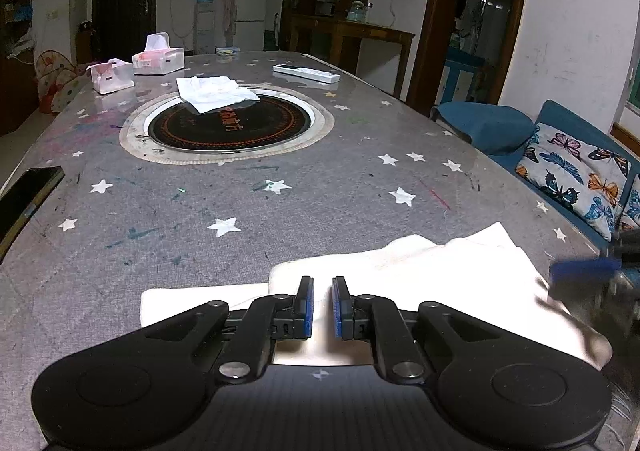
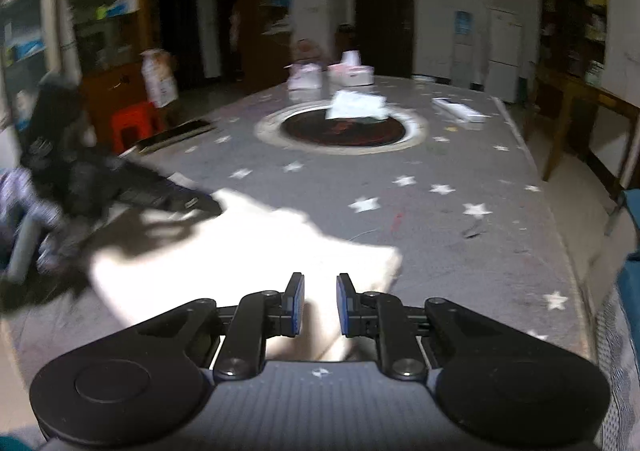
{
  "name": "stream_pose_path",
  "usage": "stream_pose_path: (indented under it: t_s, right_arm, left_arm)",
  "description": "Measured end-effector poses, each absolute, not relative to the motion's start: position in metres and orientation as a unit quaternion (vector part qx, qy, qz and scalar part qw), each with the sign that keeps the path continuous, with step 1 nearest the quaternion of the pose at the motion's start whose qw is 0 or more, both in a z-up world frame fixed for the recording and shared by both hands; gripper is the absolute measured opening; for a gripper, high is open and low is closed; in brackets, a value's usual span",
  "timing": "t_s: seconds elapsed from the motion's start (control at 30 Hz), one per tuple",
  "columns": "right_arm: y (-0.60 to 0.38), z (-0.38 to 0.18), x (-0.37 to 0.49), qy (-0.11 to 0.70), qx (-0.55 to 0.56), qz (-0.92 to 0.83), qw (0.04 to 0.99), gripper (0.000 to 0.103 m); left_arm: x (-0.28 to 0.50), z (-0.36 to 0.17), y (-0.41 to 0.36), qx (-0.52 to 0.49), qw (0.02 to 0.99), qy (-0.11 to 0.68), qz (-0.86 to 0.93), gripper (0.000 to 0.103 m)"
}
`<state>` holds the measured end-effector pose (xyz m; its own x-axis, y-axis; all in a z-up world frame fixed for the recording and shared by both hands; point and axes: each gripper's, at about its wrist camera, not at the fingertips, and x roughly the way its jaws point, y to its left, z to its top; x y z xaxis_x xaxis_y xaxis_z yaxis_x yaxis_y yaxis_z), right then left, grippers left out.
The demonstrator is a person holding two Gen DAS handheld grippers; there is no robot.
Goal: Fold clothes
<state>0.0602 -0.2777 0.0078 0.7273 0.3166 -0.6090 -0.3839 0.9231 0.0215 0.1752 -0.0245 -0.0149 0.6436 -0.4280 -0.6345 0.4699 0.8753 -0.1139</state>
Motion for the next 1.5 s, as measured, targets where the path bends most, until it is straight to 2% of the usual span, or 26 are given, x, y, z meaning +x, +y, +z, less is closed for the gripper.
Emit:
stream_pose_path:
  t_s: [0.13,0.33,0.53,0.9,1.2,1.5]
  right_arm:
    - [-0.276,-0.005,0.052,0.333,-0.057,0.187,0.923,0.015]
    - [-0.278,0.005,0.044,0.318,-0.054,0.182,0.929,0.015]
    - [-0.27,0.012,0.041,0.303,-0.056,0.196,0.931,0.016]
    - [-0.217,0.006,0.032,0.292,-0.082,0.276,0.912,0.019]
    - [-0.207,-0.006,0.029,0.304,-0.094,0.281,0.905,0.02]
    - [-0.213,-0.007,0.034,0.312,-0.083,0.281,0.904,0.026]
  left_arm:
    - [0.173,-0.013,-0.023,0.032,0.91,0.334,-0.243,0.013]
    - [0.161,0.0,-0.013,0.013,0.923,0.308,-0.23,0.013]
    - [0.113,0.017,-0.012,0.01,0.92,0.282,-0.271,0.013]
    - [0.058,-0.004,-0.014,0.005,0.906,0.304,-0.296,0.013]
    - [0.06,-0.013,-0.002,-0.021,0.907,0.315,-0.279,0.015]
    - [0.072,-0.014,0.044,-0.09,0.915,0.326,-0.22,0.014]
